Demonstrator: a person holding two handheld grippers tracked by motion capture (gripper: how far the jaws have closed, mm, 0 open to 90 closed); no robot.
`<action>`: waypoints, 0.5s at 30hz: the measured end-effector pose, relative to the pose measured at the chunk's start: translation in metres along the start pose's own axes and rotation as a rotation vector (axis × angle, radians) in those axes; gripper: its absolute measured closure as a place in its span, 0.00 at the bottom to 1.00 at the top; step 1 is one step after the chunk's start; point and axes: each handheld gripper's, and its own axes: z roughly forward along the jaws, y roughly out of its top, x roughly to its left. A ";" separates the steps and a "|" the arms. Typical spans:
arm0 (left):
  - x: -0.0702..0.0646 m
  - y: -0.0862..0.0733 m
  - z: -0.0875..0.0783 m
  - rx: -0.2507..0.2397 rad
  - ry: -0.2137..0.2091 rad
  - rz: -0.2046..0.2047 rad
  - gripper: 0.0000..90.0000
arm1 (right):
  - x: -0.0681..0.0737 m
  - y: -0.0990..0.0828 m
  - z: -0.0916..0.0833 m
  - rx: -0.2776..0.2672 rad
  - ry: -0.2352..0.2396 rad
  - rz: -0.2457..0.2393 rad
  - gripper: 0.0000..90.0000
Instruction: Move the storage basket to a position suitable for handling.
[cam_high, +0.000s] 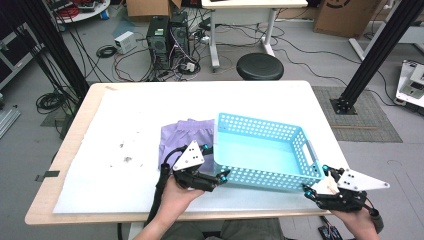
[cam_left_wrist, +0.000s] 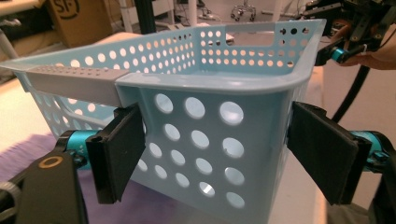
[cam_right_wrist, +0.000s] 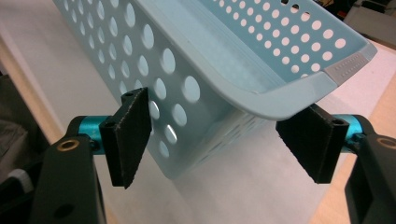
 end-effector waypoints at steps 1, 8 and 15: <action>0.006 0.000 -0.002 -0.001 0.014 0.017 0.22 | -0.001 0.005 0.008 0.007 -0.008 0.003 0.30; 0.034 0.001 -0.008 -0.007 0.056 0.000 0.21 | -0.005 0.025 0.040 0.010 -0.021 0.039 0.29; 0.080 0.003 -0.017 -0.020 0.124 -0.048 0.19 | -0.017 0.059 0.091 0.017 -0.006 0.109 0.27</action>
